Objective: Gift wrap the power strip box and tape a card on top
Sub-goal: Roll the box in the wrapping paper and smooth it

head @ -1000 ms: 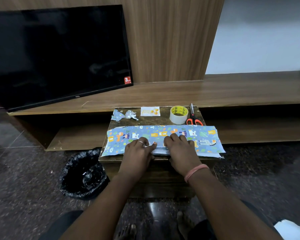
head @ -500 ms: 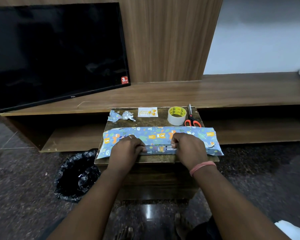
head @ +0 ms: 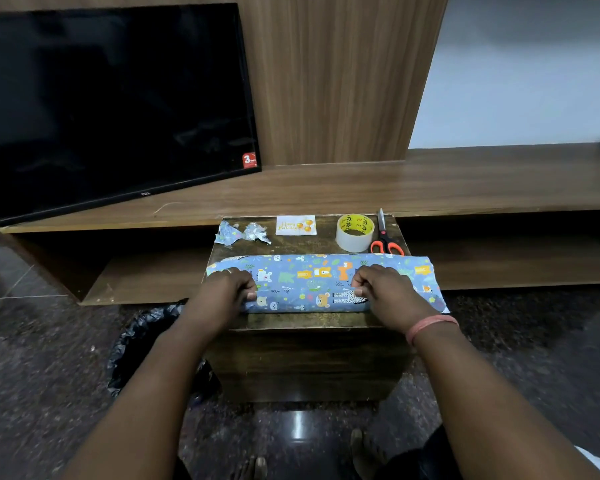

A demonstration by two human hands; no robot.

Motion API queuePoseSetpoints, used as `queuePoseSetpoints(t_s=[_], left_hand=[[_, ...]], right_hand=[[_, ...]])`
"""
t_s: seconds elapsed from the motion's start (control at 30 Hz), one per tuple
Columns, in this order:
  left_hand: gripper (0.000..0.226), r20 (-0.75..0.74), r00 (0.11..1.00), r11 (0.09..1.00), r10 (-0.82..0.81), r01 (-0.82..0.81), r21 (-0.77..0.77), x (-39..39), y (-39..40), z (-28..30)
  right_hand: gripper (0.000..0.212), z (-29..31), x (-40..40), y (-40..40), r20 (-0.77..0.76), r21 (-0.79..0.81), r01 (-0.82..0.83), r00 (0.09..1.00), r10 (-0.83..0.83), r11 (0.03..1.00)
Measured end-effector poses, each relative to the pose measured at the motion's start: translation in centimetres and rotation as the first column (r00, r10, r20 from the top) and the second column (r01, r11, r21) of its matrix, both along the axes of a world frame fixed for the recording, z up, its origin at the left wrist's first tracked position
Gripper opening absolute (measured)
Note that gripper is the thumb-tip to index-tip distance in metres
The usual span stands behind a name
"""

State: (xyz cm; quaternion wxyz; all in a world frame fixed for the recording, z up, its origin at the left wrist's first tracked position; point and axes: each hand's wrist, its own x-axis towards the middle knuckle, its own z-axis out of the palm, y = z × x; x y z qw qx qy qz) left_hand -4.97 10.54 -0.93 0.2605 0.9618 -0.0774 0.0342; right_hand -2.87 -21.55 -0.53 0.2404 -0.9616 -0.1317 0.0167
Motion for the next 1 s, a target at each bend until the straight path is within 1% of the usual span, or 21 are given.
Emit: queuePoseSetpoints(t_s=[0.07, 0.17, 0.23, 0.33, 0.4, 0.47, 0.53, 0.63, 0.67, 0.73, 0.77, 0.83, 0.87, 0.93, 1.0], left_hand=[[0.022, -0.020, 1.000, 1.000, -0.013, 0.013, -0.005, 0.2, 0.7, -0.4], [0.030, -0.007, 0.999, 0.999, -0.041, 0.041, -0.033, 0.8, 1.5, -0.9], [0.031, 0.017, 0.998, 0.996, -0.065, 0.066, -0.057, 1.2, 1.8, -1.0], [0.026, 0.081, 0.996, 0.996, -0.046, 0.052, -0.076, 1.6, 1.6, -1.7], [0.024, 0.126, 0.992, 0.997, -0.011, 0.021, -0.075, 1.7, 1.3, -2.2], [0.024, 0.158, 0.987, 0.997, 0.020, -0.009, -0.074, 1.8, 1.1, -2.5], [0.025, 0.197, 0.980, 0.998, 0.040, -0.029, -0.062, 2.0, 0.9, -2.7], [0.028, 0.230, 0.967, 0.992, 0.112, -0.121, 0.027, 2.3, 0.4, -2.8], [0.024, 0.224, 0.966, 0.990, 0.125, -0.136, 0.035, 2.4, 0.2, -2.8], [0.010, 0.188, 0.973, 0.990, 0.133, -0.140, 0.024, 2.6, 0.3, -2.5], [0.011, 0.160, 0.976, 0.987, 0.149, -0.157, 0.040, 2.6, 0.6, -2.3], [0.032, 0.111, 0.975, 0.975, 0.194, -0.203, 0.085, 2.6, 2.1, -1.6], [0.038, 0.090, 0.977, 0.978, 0.196, -0.201, 0.062, 2.5, 2.9, -1.3], [0.042, 0.015, 0.989, 0.989, 0.146, -0.147, 0.008, 2.2, 4.3, -1.1], [0.040, -0.020, 0.996, 0.996, 0.088, -0.088, 0.010, 2.1, 5.0, -1.1]], right_hand=[[0.027, 0.2, 0.3, -0.6, -0.002, 0.009, -0.070, 0.998, 0.070, 0.998], [0.012, 0.5, 0.8, -1.5, -0.003, 0.031, -0.150, 0.989, 0.150, 0.988], [0.009, 0.5, 1.0, -1.7, 0.013, 0.002, -0.179, 0.984, 0.179, 0.984], [0.020, -0.2, 1.2, -1.5, 0.114, -0.071, -0.136, 0.983, 0.143, 0.988], [0.028, -0.6, 1.4, -1.0, 0.194, -0.156, -0.053, 0.977, 0.084, 0.986], [0.032, -0.9, 1.8, -0.6, 0.253, -0.191, 0.013, 0.967, 0.036, 0.981], [0.035, -0.9, 2.2, -0.5, 0.255, -0.223, 0.025, 0.966, 0.034, 0.974], [0.035, -0.9, 2.5, -0.7, 0.229, -0.267, 0.005, 0.972, 0.058, 0.964], [0.035, -0.9, 2.5, -0.7, 0.237, -0.277, 0.006, 0.969, 0.062, 0.961], [0.034, -0.9, 2.4, -0.6, 0.251, -0.281, 0.016, 0.966, 0.058, 0.960], [0.033, -0.9, 2.3, -0.6, 0.248, -0.274, 0.018, 0.967, 0.053, 0.962], [0.033, -0.8, 2.4, -0.8, 0.223, -0.240, 0.015, 0.974, 0.040, 0.971], [0.034, -0.7, 2.5, -0.8, 0.206, -0.219, 0.011, 0.978, 0.035, 0.976], [0.037, -0.6, 2.5, -1.0, 0.179, -0.188, 0.006, 0.983, 0.028, 0.982], [0.038, -0.5, 2.5, -1.1, 0.168, -0.181, 0.001, 0.985, 0.030, 0.983]])
